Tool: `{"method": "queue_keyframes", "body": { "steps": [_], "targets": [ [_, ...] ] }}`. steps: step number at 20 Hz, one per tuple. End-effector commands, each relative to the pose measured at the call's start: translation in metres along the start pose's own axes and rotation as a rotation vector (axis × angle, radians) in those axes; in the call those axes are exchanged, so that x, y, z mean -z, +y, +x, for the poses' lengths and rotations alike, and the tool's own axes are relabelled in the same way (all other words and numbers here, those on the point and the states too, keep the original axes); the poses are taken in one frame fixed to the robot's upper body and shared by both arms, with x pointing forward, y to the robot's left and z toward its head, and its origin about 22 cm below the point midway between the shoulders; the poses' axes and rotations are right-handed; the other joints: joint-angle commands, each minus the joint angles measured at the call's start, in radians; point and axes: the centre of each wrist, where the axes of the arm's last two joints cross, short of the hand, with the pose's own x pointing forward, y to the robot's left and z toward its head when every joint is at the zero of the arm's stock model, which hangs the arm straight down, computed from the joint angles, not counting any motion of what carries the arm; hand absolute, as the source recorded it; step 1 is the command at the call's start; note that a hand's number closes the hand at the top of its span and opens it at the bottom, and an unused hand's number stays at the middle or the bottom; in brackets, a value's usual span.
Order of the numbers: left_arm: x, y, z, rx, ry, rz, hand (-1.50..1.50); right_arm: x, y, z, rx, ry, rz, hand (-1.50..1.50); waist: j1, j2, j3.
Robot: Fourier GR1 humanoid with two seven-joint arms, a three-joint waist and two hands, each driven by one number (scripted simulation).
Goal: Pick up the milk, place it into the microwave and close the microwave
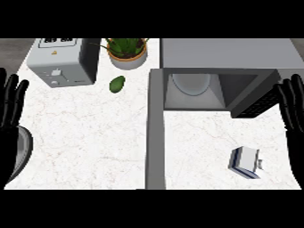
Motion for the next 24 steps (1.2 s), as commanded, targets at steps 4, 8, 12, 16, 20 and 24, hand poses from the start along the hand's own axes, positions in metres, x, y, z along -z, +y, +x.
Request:
{"method": "queue_keyframes", "body": {
  "steps": [4, 8, 12, 16, 20, 24],
  "targets": [
    [0.017, 0.018, -0.012, -0.062, -0.018, -0.015, -1.50, -0.027, 0.011, 0.019, -0.052, -0.034, -0.085, -1.50, -0.007, 0.007, 0.019],
    [0.010, 0.042, -0.027, -0.159, 0.111, 0.031, -1.50, -0.034, 0.032, 0.033, -0.061, 0.082, -0.096, -1.50, -0.005, 0.006, 0.018],
    [0.001, 0.055, -0.010, -0.135, 0.125, 0.028, -1.50, -0.051, 0.046, 0.045, -0.070, 0.070, -0.099, -1.50, -0.003, 0.006, 0.019],
    [-0.018, 0.065, -0.011, -0.145, 0.117, -0.001, -1.50, -0.061, 0.034, 0.043, -0.107, 0.119, -0.130, -1.50, -0.003, 0.006, 0.019],
    [-0.032, 0.087, 0.003, -0.150, 0.130, 0.013, -1.50, -0.073, 0.046, 0.045, -0.135, 0.124, -0.183, -1.50, -0.002, 0.005, 0.019],
    [-0.027, 0.091, 0.007, -0.151, 0.126, 0.002, -1.50, -0.080, 0.033, 0.032, -0.157, 0.190, -0.212, -1.50, -0.004, 0.006, 0.019]
  ]
}}
